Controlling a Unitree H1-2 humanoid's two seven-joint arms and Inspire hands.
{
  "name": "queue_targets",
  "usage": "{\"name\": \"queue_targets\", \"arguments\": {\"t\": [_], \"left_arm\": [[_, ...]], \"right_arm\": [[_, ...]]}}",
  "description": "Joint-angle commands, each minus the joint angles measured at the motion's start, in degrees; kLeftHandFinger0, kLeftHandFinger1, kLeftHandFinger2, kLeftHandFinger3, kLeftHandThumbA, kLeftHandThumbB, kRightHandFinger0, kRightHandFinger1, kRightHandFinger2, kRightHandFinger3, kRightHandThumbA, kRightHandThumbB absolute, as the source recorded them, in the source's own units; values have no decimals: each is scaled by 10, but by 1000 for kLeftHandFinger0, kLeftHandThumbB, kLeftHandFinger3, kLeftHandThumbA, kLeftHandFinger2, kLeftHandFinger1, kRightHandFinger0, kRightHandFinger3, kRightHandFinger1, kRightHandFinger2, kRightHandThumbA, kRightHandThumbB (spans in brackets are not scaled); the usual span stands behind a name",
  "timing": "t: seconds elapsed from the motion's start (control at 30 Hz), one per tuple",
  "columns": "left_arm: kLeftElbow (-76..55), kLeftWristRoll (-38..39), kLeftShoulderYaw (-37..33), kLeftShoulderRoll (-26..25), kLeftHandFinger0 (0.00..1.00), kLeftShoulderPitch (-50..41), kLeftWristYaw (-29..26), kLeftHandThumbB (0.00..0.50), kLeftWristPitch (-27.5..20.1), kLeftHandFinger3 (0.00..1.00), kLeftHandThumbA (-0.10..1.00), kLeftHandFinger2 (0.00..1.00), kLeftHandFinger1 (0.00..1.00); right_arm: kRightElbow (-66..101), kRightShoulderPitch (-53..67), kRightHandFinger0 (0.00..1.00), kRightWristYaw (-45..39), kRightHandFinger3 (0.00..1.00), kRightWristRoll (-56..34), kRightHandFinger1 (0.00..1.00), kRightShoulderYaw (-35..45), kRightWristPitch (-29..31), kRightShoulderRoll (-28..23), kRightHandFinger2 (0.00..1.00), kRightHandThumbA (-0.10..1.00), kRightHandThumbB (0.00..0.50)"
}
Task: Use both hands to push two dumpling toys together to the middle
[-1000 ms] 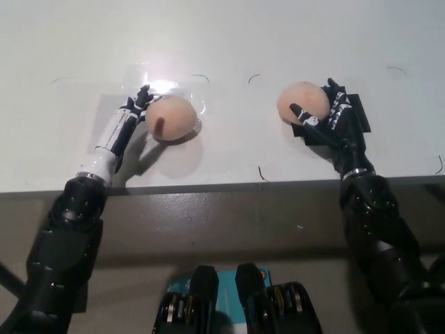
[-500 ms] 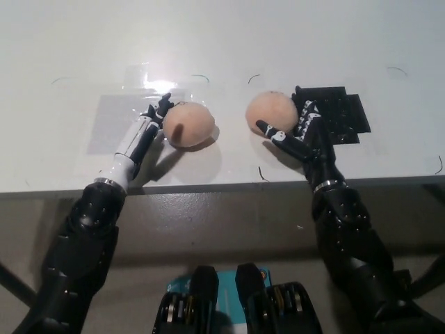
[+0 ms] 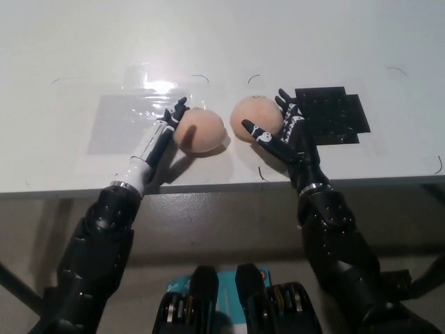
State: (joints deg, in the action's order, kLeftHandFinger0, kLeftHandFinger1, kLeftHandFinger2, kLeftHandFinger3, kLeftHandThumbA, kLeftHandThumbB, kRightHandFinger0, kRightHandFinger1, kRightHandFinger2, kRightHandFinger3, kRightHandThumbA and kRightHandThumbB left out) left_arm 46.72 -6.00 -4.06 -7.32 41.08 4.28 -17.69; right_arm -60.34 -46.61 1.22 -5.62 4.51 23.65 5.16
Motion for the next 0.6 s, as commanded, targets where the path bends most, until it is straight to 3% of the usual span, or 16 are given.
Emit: {"name": "queue_targets", "arguments": {"t": [0.0, 0.5, 0.57], "left_arm": [[-12, -7, -4, 0, 1000, 23, -4, 383, -6, 1000, 1000, 1000, 1000], [-13, -14, -10, -4, 1000, 33, -4, 367, 0, 1000, 1000, 1000, 1000], [-19, -15, -9, -6, 1000, 31, -3, 367, 9, 1000, 1000, 1000, 1000]], "right_arm": [[-6, -17, 1000, -2, 1000, 5, 1000, -8, 14, 13, 1000, 1000, 193], [-9, -14, 1000, -13, 1000, 4, 1000, -20, 20, 14, 1000, 1000, 160], [-1, -12, 1000, -11, 1000, 5, 1000, -19, 14, 6, 1000, 1000, 199]]}}
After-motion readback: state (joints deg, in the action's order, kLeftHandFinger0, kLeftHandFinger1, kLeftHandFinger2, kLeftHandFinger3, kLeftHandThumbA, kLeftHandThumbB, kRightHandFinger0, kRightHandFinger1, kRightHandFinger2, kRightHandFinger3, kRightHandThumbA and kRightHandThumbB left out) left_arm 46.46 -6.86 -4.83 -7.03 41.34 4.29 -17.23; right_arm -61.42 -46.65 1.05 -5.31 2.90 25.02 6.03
